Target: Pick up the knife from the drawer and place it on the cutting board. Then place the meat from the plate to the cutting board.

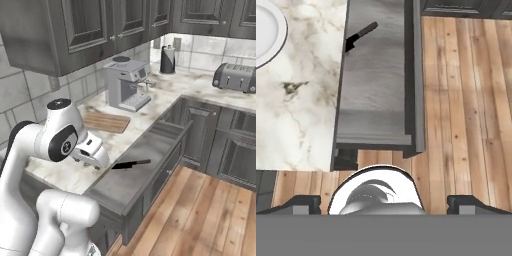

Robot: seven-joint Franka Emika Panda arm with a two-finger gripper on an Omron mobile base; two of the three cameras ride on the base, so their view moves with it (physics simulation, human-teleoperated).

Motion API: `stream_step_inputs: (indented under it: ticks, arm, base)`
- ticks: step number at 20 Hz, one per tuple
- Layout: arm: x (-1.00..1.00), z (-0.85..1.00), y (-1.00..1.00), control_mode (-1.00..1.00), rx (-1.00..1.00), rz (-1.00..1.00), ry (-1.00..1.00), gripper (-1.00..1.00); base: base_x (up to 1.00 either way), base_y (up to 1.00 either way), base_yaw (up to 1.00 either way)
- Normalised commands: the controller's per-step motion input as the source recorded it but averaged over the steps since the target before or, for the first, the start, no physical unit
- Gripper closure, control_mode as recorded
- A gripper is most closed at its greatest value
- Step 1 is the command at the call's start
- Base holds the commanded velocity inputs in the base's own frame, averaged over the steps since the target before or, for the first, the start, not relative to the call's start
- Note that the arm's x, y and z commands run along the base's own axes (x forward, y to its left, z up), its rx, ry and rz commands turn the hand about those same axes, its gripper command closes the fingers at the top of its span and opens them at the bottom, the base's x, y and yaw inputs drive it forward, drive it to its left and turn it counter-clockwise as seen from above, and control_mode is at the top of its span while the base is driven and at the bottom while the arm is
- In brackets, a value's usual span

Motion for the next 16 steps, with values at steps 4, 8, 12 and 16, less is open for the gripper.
stream_step_inputs:
  ticks: [4,8,12,16]
  arm:
    - [0.00,0.00,0.00,1.00,0.00,0.00,0.00,-1.00]
    - [0.36,-0.06,-0.30,-1.00,0.04,-0.04,0.06,-1.00]
    - [0.39,-0.23,-0.66,-1.00,0.10,0.01,0.13,-1.00]
    - [0.39,-0.36,-0.67,-1.00,0.09,0.03,0.14,-1.00]
  base:
    - [0.55,0.00,-0.22]
    - [0.14,0.00,-0.05]
    - [0.00,0.00,0.00]
    - [0.00,0.00,0.00]
